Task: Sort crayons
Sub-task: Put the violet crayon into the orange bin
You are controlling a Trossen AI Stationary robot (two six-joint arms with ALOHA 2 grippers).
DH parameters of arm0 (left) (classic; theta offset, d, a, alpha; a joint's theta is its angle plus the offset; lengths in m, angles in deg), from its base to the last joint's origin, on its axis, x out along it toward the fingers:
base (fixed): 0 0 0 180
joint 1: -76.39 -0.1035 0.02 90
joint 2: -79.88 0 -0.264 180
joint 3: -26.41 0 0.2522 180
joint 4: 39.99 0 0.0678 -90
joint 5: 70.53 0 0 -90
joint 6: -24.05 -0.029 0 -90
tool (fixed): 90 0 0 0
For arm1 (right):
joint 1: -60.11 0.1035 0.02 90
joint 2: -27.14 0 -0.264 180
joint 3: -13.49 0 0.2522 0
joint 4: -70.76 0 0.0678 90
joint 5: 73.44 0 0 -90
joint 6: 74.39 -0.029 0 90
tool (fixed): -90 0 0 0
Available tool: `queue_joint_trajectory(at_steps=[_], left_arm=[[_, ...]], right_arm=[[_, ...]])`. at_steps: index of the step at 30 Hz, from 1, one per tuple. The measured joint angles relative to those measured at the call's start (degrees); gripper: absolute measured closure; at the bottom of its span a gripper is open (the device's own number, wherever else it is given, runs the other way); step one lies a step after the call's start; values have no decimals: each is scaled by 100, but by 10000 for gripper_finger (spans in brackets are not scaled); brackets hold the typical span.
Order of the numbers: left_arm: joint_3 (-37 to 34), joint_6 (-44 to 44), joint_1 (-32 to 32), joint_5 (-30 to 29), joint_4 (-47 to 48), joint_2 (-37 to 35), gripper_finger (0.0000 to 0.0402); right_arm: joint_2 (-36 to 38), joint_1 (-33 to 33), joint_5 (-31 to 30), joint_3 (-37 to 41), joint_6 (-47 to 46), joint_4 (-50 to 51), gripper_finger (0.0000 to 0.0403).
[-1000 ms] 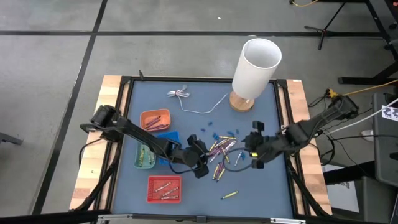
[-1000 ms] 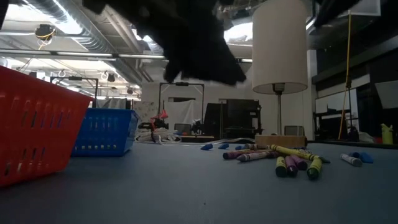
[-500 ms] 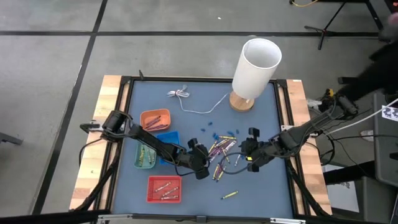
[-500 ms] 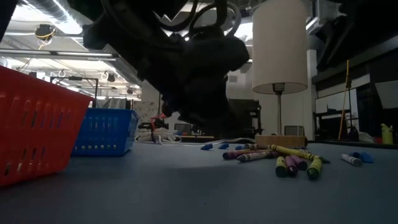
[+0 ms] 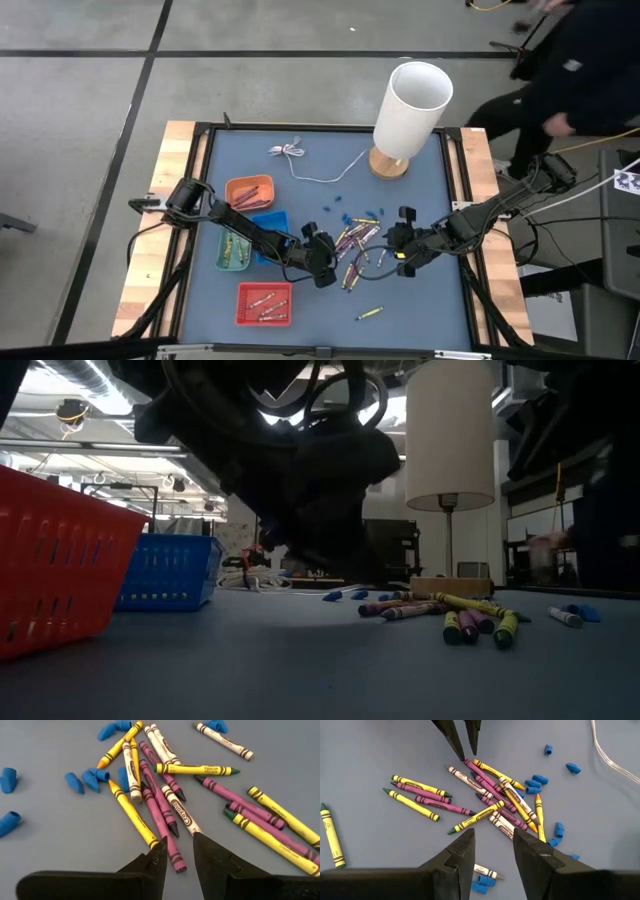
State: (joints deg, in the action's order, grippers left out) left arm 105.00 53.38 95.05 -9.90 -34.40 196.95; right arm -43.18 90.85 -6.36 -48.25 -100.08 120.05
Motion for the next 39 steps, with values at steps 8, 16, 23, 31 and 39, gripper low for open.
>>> queue_joint_trajectory(at_steps=[8,16,23,31,39], left_arm=[[6,42,3,38,-34,288,322],[10,36,15,-4,-57,400,324],[10,25,31,17,-44,400,358],[10,35,33,-24,-20,400,390],[6,143,35,-120,-103,398,393]], right_arm=[[-2,0,0,0,0,-65,272],[-2,0,2,0,2,-158,272],[-2,0,2,0,0,-162,271],[-2,0,2,0,-291,-162,271],[-4,1,341,0,-828,-144,272]])
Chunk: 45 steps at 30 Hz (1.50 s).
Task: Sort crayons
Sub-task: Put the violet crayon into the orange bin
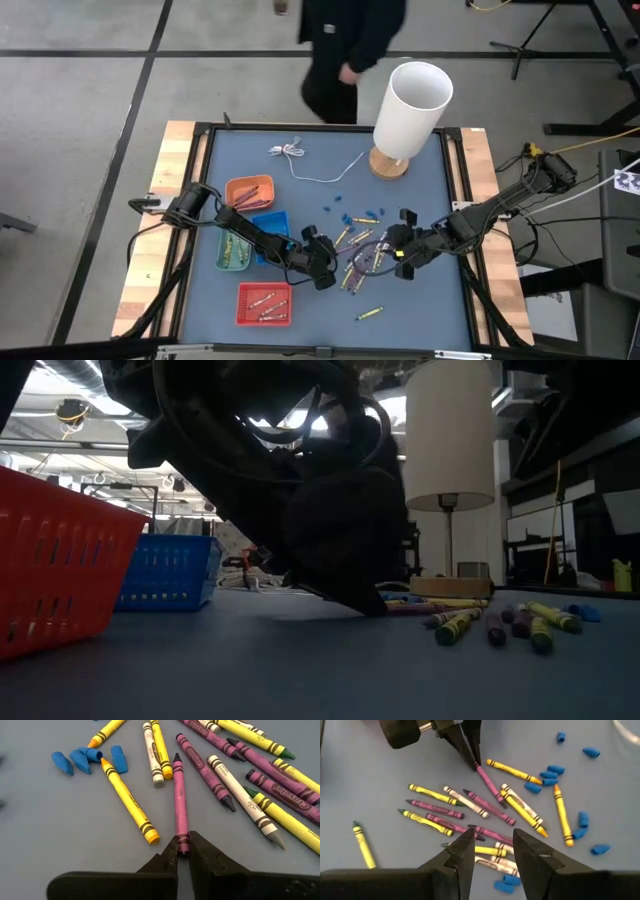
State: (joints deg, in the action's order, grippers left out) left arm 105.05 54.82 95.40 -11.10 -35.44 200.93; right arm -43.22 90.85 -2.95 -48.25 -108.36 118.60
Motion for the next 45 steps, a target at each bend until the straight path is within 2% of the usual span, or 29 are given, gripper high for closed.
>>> queue_joint_trajectory(at_steps=[7,13,18,22,28,34,40,45], left_arm=[[-26,-26,50,-8,74,-237,393],[-15,-509,90,8,110,-812,394],[-11,-896,78,11,636,-1425,394],[-11,-1038,25,16,1705,-2056,394],[-7,-985,-118,8,3952,-3193,394],[-7,-430,-251,9,6053,-4144,394],[-7,206,-348,-2,7756,-4428,394],[-92,188,-466,-14,8202,-4411,394]], right_arm=[[0,4,233,0,-657,7,271],[0,2,698,-2,-821,28,271],[0,2,720,0,-822,37,272],[0,0,711,-2,-783,46,272],[0,0,704,-2,-780,32,272],[-2,2,439,-2,-709,33,272],[-2,2,131,-2,-169,31,272],[-1,2,99,-2,78,30,272]])
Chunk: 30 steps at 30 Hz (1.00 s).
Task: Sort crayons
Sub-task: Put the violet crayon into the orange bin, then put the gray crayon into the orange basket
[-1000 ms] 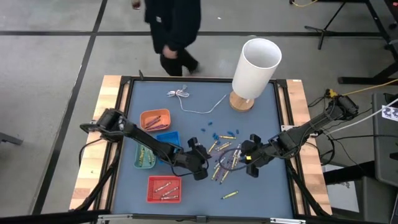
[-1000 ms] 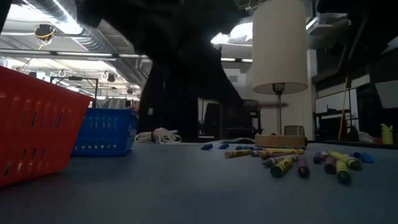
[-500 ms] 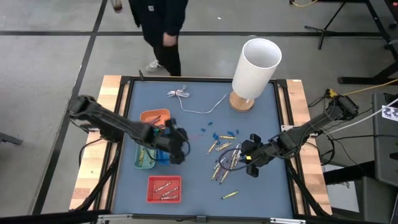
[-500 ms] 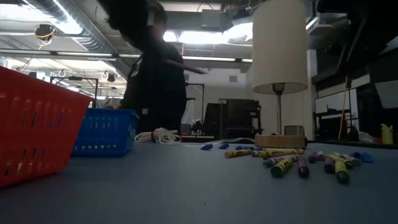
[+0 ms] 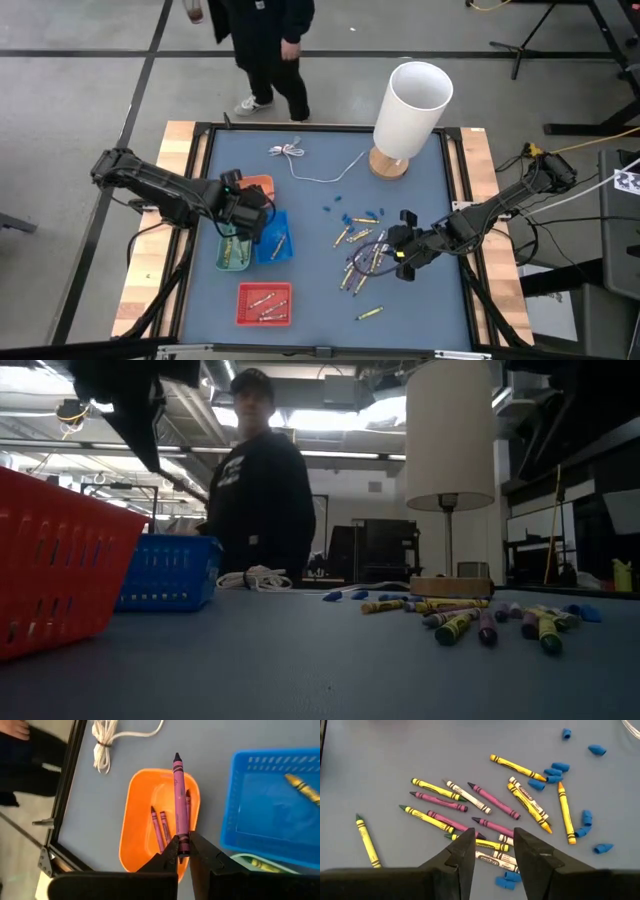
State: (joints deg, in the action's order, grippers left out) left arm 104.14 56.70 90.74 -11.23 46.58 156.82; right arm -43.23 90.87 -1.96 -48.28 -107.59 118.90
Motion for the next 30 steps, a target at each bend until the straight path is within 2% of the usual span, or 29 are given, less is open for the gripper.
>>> queue_joint_trajectory(at_steps=[7,13,20,25,30], left_arm=[[-382,-5,-226,-25,104,14,393],[-920,11,-352,-36,-148,14,368],[-1463,20,-435,-32,-668,14,335],[-1634,20,-486,-31,-800,14,324],[-1642,20,-484,-32,-819,14,325]], right_arm=[[-1,0,-5,0,120,16,272],[-2,-2,-47,0,637,25,272],[-2,-7,-599,0,1068,45,271],[-2,-18,-683,-2,1494,195,272],[-2,-301,-654,-2,1715,754,272]])
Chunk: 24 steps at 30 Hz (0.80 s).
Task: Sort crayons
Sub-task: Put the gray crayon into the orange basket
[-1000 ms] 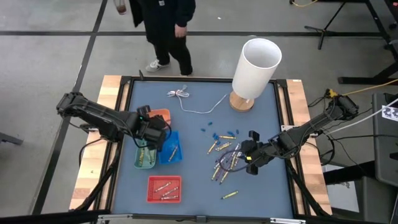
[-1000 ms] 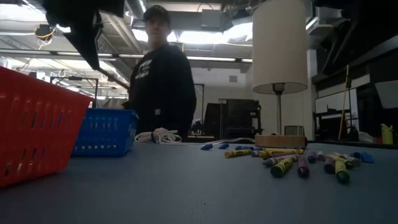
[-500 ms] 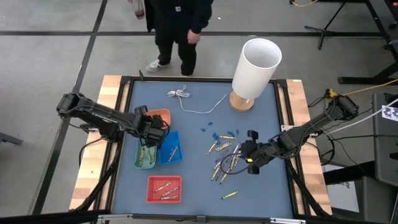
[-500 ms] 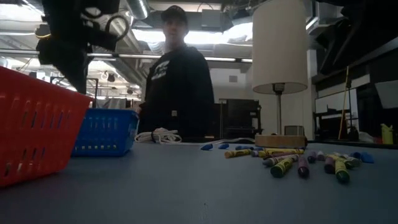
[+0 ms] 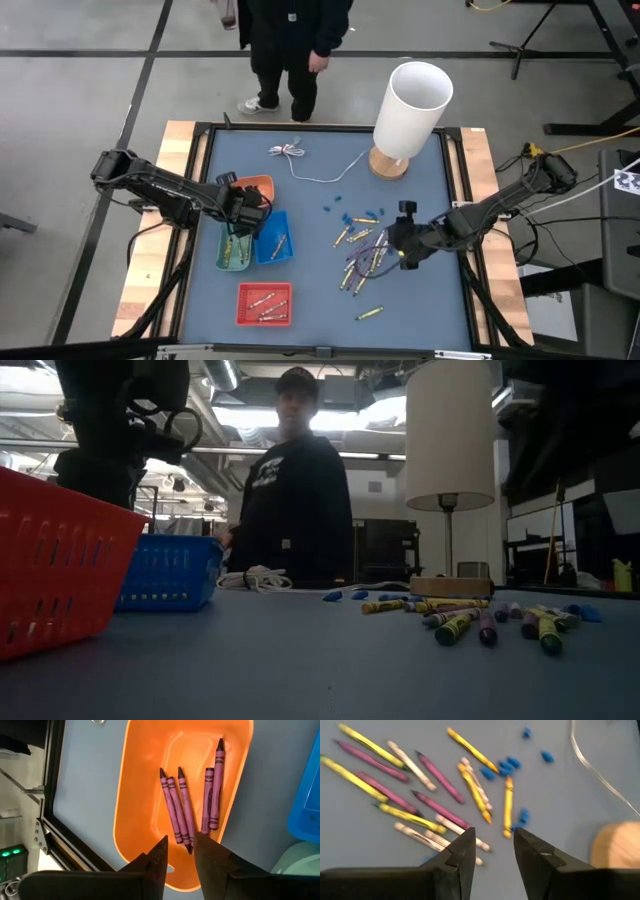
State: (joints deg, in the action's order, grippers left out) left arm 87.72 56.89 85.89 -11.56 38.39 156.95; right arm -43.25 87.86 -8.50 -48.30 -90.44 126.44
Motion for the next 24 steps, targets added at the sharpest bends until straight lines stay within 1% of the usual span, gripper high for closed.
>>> queue_joint_trajectory(at_steps=[3,5,8,11,15,22,24], left_arm=[[-2,1,0,0,-45,0,326],[-2,1,0,0,-114,0,326],[-2,2,0,0,-173,0,326],[-2,2,0,0,-183,0,326],[-2,2,0,0,-186,0,326],[-2,2,0,0,-195,0,326],[-2,0,0,0,-211,0,326]], right_arm=[[0,-265,15,1,135,279,272],[0,-443,52,71,374,284,272],[0,-708,406,301,900,240,272],[0,-968,840,648,1367,-57,272],[0,-1230,1142,1116,1768,-655,272],[0,-1478,1943,1629,2138,-1555,272],[0,-1476,2037,1716,2234,-1729,272]])
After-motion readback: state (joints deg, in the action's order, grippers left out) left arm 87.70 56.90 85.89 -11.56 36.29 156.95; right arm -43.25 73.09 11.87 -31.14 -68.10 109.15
